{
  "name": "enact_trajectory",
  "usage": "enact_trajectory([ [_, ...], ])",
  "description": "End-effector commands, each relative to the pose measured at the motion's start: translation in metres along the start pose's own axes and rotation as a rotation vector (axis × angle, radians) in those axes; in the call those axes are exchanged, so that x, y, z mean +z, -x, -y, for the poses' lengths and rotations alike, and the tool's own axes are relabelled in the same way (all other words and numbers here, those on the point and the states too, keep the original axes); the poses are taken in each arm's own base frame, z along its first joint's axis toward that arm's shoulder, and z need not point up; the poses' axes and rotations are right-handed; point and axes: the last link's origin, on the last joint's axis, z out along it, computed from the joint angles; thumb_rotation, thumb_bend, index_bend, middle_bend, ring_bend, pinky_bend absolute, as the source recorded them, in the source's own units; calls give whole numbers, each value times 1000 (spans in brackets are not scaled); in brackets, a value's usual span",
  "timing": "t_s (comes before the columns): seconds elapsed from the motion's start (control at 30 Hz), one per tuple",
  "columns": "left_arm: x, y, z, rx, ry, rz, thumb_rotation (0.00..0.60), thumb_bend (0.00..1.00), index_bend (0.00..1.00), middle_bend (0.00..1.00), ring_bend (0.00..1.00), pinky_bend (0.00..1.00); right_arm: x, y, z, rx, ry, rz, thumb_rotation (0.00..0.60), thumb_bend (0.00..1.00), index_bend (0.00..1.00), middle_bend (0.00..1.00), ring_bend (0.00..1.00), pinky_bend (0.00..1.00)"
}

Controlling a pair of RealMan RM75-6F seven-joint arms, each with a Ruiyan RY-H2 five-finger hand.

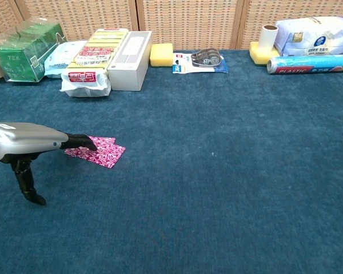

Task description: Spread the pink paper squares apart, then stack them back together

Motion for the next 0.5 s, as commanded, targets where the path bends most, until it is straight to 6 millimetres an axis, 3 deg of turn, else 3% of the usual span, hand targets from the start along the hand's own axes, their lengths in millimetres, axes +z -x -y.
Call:
enact_trajectory([
  [0.03,-3,-1,11,-14,-31,-4,600,83,0,0,0,0,0,0,0,2,1,-1,531,0,77,0,0,0],
  [0.5,-9,2,64,-91,-146,-3,600,84,0,0,0,0,-2,-7,-2,45,-17,-7,529,0,78,0,0,0],
])
